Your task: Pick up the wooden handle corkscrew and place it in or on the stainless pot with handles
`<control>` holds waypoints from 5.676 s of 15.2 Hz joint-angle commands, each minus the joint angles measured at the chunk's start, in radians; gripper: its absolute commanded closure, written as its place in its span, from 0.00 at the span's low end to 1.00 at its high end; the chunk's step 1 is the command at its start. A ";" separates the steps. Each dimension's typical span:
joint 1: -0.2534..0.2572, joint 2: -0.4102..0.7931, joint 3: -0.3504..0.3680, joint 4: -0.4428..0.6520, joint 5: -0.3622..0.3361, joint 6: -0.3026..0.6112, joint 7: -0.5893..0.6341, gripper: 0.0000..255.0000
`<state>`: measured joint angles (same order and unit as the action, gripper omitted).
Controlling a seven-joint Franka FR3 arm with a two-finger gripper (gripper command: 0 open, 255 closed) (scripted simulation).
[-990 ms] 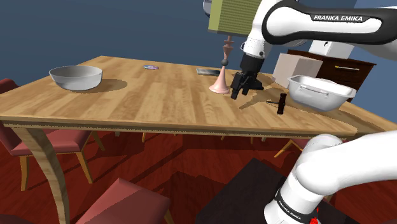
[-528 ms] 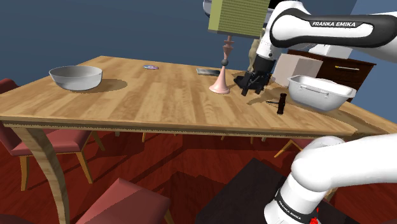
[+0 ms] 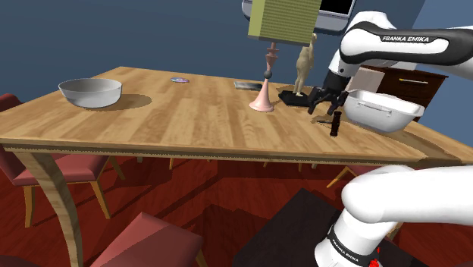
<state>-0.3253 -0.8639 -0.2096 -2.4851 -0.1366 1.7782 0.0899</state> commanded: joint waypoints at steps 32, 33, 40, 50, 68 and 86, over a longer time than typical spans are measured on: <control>-0.073 -0.005 -0.050 -0.050 -0.042 0.062 0.036 1.00; -0.072 -0.003 -0.048 -0.036 -0.040 0.049 0.036 1.00; -0.064 0.015 -0.035 0.068 -0.026 -0.036 0.034 1.00; -0.053 0.057 -0.020 0.228 -0.009 -0.155 0.031 1.00; -0.042 0.171 -0.053 0.527 -0.006 -0.335 -0.027 1.00; -0.005 0.519 -0.564 0.887 -0.004 -0.301 -0.526 1.00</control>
<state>-0.3390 -0.3810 -0.7334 -1.6252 -0.1570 1.4685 -0.4003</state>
